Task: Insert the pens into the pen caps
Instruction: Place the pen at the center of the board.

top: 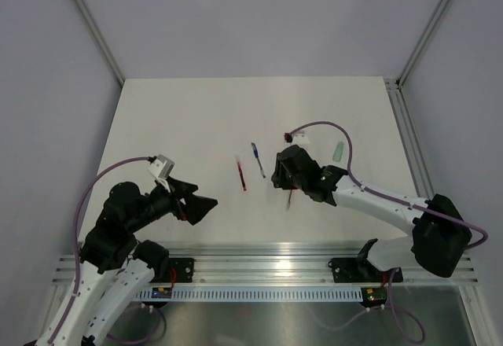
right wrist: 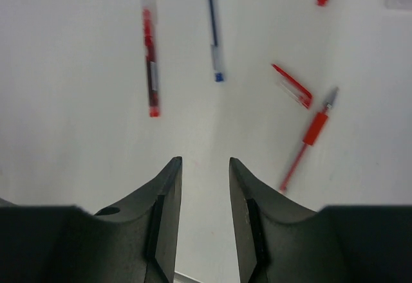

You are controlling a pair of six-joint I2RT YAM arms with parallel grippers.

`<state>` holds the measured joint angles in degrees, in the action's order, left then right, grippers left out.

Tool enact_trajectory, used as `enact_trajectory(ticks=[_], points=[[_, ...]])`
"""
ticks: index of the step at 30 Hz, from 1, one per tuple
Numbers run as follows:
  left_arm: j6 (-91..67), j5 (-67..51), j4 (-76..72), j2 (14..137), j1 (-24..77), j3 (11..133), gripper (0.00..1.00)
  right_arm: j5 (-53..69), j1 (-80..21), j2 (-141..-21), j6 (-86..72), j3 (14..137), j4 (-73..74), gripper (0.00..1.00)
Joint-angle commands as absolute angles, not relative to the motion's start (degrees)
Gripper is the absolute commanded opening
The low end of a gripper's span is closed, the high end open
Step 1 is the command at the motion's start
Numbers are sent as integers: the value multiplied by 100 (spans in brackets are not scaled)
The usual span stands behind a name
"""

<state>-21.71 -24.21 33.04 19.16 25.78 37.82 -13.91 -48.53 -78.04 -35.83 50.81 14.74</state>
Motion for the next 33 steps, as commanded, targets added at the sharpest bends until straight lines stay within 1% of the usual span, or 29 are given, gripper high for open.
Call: enact_trajectory(ticks=[1,2,5,8,12,17,19,27,29,33], points=[[-2048,-2505,2953,1986,2496,3735,99,-2363,-4808,-7402,-3884,4808,2477,41],[-2057,-2531,2944,1995,2479,3735,99,-2521,-4808,-7392,-3920,4816,2722,47],[-2065,-2523,2953,1995,2443,3727,99,-2531,-4764,-7637,-3911,4948,2952,50],[-2065,-2514,2953,1943,2435,3727,99,-2549,-4755,-8120,-3920,5194,2988,50],[-2057,-2549,2953,1907,2435,3727,99,-2575,-4711,-8700,-3920,5466,2979,42],[-2065,-2619,2927,1881,2435,3718,99,-2347,-4553,-9288,-3929,5624,2699,39],[-2057,-2619,2935,1863,2435,3718,99,-2329,-4527,-9377,-3937,5634,2663,39],[-2057,-2628,2936,1854,2435,3718,99,-2206,-4377,-9756,-4016,5704,2514,30],[-2057,-2663,2936,1872,2435,3718,99,-2189,-4359,-9800,-4034,5704,2505,30],[-2057,-2619,2936,1872,2435,3718,99,-2294,-4359,-9809,-4139,5643,2593,24]])
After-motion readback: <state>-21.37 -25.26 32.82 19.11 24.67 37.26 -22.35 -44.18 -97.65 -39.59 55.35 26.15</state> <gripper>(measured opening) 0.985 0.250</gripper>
